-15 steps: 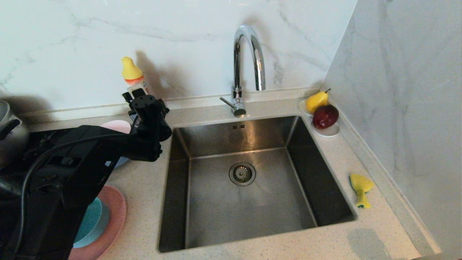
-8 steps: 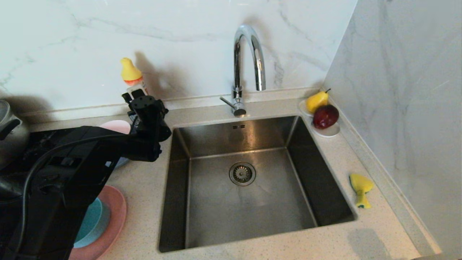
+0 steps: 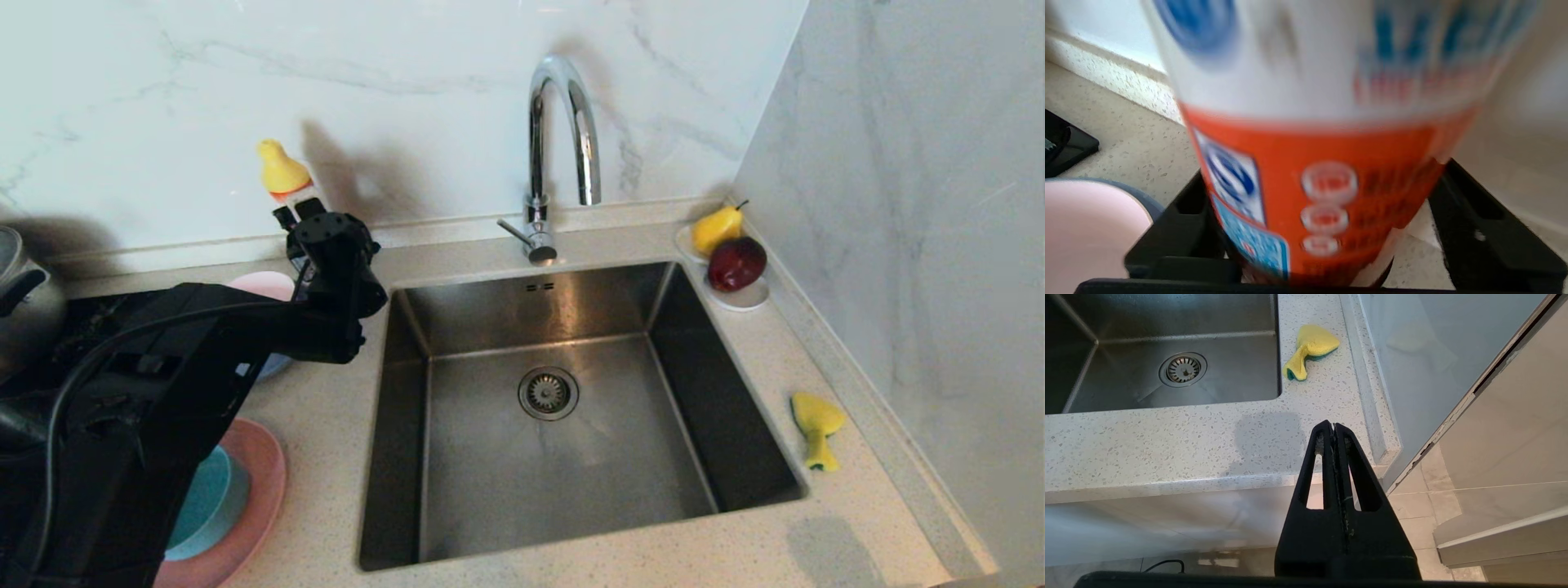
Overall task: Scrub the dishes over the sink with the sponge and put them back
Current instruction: Place the dish soap on the table, then turn on the faucet
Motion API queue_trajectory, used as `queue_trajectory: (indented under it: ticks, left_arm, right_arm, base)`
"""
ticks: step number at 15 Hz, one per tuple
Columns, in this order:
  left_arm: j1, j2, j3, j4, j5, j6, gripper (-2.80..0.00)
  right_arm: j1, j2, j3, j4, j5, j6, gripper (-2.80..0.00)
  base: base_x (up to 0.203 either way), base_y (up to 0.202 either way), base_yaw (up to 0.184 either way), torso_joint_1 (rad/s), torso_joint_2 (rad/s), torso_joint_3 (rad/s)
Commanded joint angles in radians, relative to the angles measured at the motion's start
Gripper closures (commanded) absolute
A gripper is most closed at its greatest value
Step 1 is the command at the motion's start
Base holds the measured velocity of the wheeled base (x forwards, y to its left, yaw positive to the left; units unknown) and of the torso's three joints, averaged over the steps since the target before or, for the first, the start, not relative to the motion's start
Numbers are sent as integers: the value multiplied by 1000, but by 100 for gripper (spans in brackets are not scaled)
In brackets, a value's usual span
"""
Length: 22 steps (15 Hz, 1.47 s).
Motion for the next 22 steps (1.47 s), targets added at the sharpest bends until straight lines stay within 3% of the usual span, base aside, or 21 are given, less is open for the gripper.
queue_trajectory:
  ticks: [1,8,16,17,20,22]
  left_arm:
    - [-1,-30,6,-5,5,0,-280]
    - [-7,-199,57,37,8,13,-280]
    - [-20,-512,246,93,3,14,-280]
    - [-19,-565,265,117,2,14,0]
    - [-18,-737,307,233,-13,4,0]
    - [-16,-859,331,338,-61,1,0]
  right_arm:
    - [0,0,0,0,0,0,0]
    - [0,0,0,0,0,0,0]
    - [0,0,0,0,0,0,0]
    - [0,0,0,0,0,0,0]
    - [0,0,0,0,0,0,0]
    - [0,0,0,0,0,0,0]
  base:
    - [0,0,0,0,0,0]
    - [0,0,0,0,0,0]
    - [0,0,0,0,0,0]
    - [0,0,0,0,0,0]
    - [0,0,0,0,0,0]
    - [0,0,0,0,0,0]
